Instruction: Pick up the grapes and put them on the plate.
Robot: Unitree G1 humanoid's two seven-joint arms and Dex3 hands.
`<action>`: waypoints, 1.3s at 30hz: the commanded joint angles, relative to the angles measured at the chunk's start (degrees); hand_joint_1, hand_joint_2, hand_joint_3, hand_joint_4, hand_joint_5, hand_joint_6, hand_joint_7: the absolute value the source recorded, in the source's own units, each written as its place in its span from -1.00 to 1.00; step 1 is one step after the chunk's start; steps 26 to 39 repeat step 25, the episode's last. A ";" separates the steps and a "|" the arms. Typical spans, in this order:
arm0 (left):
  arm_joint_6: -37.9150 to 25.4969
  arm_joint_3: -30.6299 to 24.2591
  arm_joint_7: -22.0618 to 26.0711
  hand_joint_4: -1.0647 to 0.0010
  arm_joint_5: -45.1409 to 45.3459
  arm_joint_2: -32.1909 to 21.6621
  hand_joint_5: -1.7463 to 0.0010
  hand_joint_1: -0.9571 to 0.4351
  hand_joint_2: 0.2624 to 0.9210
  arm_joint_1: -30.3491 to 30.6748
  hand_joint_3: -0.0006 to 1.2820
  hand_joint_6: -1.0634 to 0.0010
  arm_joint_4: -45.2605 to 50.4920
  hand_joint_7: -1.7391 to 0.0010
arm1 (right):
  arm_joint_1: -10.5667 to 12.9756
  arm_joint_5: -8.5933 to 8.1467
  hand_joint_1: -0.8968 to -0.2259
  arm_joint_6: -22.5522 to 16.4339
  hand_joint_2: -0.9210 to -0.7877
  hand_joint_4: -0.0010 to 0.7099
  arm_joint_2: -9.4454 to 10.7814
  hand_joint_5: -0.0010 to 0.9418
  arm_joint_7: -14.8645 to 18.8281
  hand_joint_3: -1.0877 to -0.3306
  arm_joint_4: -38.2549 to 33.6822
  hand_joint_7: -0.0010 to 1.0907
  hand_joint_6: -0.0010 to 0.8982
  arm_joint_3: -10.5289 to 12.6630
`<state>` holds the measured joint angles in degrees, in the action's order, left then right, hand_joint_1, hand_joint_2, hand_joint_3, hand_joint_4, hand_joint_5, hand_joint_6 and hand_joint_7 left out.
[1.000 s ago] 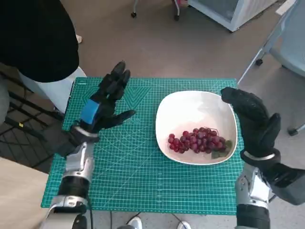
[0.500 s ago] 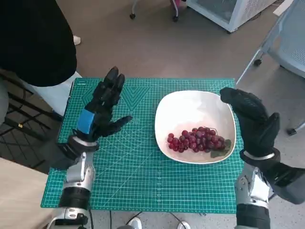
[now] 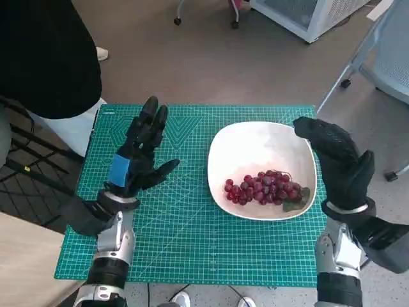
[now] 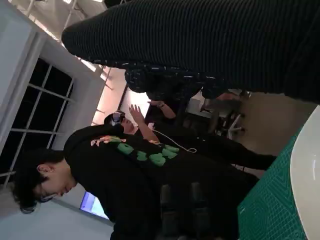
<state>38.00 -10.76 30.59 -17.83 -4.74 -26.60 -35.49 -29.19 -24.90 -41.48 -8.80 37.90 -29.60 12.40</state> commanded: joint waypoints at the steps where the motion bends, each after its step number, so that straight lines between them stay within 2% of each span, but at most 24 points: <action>1: 0.58 0.23 0.40 0.88 -0.33 0.41 1.00 -0.10 1.00 0.87 -0.71 0.72 -0.24 0.98 | 0.31 0.21 0.10 0.47 -1.00 -0.47 -0.20 -1.00 0.44 0.31 -0.77 -0.43 -0.96 -0.08; 12: 0.59 0.20 2.25 0.87 -2.44 1.62 1.00 -0.16 1.00 1.70 -0.59 0.68 0.87 0.98 | -0.22 1.10 0.10 -0.37 -1.00 -0.47 0.11 -1.00 0.29 0.30 -1.94 -0.41 -0.98 -0.37; 22: 2.77 0.03 2.87 0.86 -2.88 2.53 0.99 -0.14 1.00 1.56 -0.55 0.59 -0.25 0.96 | -0.36 2.78 0.13 -0.75 -1.00 -0.49 1.50 -1.00 -0.67 0.29 -2.53 -0.39 -0.99 -1.83; 39: 3.36 0.05 2.67 0.85 -2.52 2.61 0.99 -0.13 1.00 1.60 -0.54 0.58 -0.43 0.96 | -0.36 2.92 0.14 -0.44 -1.00 -0.50 1.58 -1.00 -0.63 0.29 -2.55 -0.38 -1.00 -2.03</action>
